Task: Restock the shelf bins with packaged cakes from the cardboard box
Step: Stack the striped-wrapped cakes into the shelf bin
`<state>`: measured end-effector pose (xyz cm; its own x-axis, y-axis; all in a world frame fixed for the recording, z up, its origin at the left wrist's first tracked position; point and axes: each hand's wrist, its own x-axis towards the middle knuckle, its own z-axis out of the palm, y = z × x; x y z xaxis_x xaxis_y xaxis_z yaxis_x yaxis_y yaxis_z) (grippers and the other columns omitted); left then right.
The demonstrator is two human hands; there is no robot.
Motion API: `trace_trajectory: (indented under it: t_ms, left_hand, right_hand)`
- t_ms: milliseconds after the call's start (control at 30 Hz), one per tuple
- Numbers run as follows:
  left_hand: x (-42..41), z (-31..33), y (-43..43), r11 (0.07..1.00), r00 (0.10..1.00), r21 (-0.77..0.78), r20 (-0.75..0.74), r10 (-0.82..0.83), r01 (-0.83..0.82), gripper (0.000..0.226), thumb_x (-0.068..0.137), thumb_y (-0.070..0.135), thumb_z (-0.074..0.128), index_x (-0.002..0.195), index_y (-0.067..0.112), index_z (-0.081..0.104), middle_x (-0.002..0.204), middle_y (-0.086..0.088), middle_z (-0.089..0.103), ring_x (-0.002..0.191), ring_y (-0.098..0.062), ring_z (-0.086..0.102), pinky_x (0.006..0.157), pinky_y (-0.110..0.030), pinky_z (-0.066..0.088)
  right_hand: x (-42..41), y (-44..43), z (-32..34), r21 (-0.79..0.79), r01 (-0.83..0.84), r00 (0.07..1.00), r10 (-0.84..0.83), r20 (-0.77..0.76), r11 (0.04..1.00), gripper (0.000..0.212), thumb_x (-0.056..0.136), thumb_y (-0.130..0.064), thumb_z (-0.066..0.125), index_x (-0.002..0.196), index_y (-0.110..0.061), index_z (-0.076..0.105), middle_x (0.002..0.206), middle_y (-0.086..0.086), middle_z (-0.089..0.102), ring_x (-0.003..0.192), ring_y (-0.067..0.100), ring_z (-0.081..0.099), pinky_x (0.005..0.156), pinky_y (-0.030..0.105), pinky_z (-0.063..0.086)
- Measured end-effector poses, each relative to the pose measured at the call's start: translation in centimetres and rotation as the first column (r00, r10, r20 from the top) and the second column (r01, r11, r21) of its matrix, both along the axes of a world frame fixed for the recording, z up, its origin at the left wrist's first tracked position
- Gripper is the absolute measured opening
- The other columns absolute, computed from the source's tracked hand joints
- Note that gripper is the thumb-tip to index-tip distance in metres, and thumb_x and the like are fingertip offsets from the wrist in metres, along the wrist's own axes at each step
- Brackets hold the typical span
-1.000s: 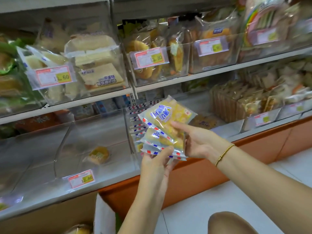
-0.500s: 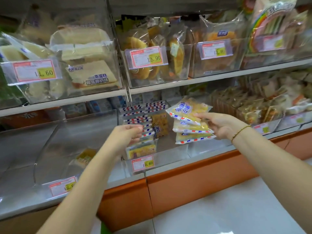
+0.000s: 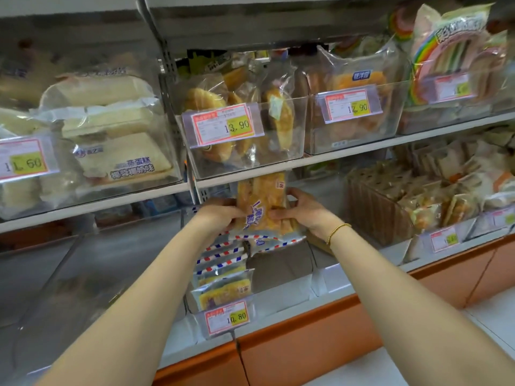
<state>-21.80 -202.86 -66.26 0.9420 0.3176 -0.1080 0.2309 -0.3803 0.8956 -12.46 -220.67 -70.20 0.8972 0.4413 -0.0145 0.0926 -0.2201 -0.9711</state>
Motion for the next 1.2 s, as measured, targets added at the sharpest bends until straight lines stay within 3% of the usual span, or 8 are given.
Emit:
trace_trajectory:
  t_ms: [167,300,533,633,733,1033,1100,1200]
  left_hand:
    - [1.1,-1.5,-0.4,0.990,0.989,0.017,0.058,0.138,-0.139,0.043,0.079,0.006,0.076,0.119,0.008,0.061,0.118,-0.009,0.066,0.103,-0.024,0.063,0.096,-0.039,0.050]
    - [1.4,-2.7,-1.2,0.998,0.997,0.009,0.052,0.057,-0.058,0.046,0.076,0.000,0.076,0.117,0.015,0.059,0.113,-0.003,0.067,0.097,-0.020,0.064,0.087,-0.032,0.052]
    - [2.3,-4.1,-3.4,0.873,0.990,0.484,-0.141,0.015,0.056,0.020,0.090,0.003,0.056,0.108,0.010,0.056,0.101,-0.008,0.062,0.084,-0.024,0.061,0.069,-0.032,0.052]
    - [1.5,-3.7,-3.1,0.887,0.987,0.456,-0.161,0.005,0.070,0.029,0.087,0.010,0.066,0.114,0.013,0.055,0.096,-0.005,0.060,0.076,-0.017,0.058,0.063,-0.026,0.049]
    - [0.5,-2.3,-1.0,0.936,0.997,0.347,-0.075,-0.036,0.060,0.055,0.077,0.007,0.077,0.128,0.013,0.057,0.108,-0.001,0.066,0.098,-0.019,0.065,0.085,-0.029,0.054]
    - [-1.8,-1.9,-0.1,0.839,0.994,0.535,-0.004,-0.111,0.096,0.016,0.088,0.030,0.067,0.103,0.024,0.071,0.098,0.009,0.069,0.087,-0.004,0.062,0.071,-0.017,0.047]
    - [-2.3,-2.2,0.1,0.835,0.994,0.545,0.027,-0.106,0.075,0.017,0.091,0.031,0.062,0.103,0.025,0.072,0.101,0.009,0.070,0.088,-0.004,0.061,0.072,-0.016,0.045]
    - [-3.4,-2.3,1.0,0.827,0.994,0.562,0.092,-0.058,-0.004,0.020,0.093,0.027,0.058,0.109,0.024,0.070,0.113,0.006,0.068,0.097,-0.008,0.061,0.074,-0.016,0.042]
  right_hand:
    - [1.6,1.4,-0.9,0.046,-0.145,0.989,0.146,-0.016,0.988,0.077,0.066,0.001,0.083,0.132,-0.015,0.048,0.123,0.007,0.064,0.114,0.024,0.060,0.096,0.041,0.051]
    - [3.3,1.0,-0.8,0.039,-0.201,0.972,0.204,-0.118,0.979,0.050,0.070,0.017,0.069,0.116,-0.001,0.061,0.113,0.012,0.068,0.107,0.026,0.063,0.094,0.035,0.052]
    - [3.1,0.5,-0.5,-0.147,0.058,0.968,-0.019,0.250,0.987,0.048,0.068,-0.002,0.081,0.110,-0.018,0.066,0.109,-0.002,0.066,0.100,0.016,0.061,0.080,0.023,0.049]
    - [1.9,-0.2,0.7,-0.453,0.001,0.915,0.181,0.359,0.892,0.037,0.073,-0.021,0.082,0.107,-0.023,0.068,0.110,-0.007,0.062,0.100,0.011,0.055,0.085,0.024,0.042]
    - [0.5,-0.3,0.9,-0.683,0.089,0.847,0.306,0.436,0.725,0.039,0.080,-0.029,0.076,0.117,-0.018,0.068,0.117,-0.001,0.064,0.102,0.015,0.059,0.084,0.023,0.044]
    - [-0.7,3.5,-1.8,-0.655,0.394,0.655,0.303,0.692,0.644,0.036,0.090,-0.018,0.063,0.125,-0.013,0.054,0.124,0.011,0.053,0.109,0.027,0.054,0.088,0.031,0.045]
    - [-2.2,3.9,-2.1,-0.730,0.393,0.661,0.380,0.647,0.559,0.035,0.092,-0.006,0.054,0.127,-0.007,0.047,0.119,0.012,0.056,0.099,0.026,0.057,0.079,0.031,0.046]
    - [-4.4,4.0,-3.1,-0.912,0.034,0.778,0.561,0.281,0.409,0.024,0.094,-0.007,0.051,0.118,-0.005,0.055,0.098,0.007,0.057,0.091,0.025,0.055,0.069,0.024,0.041]
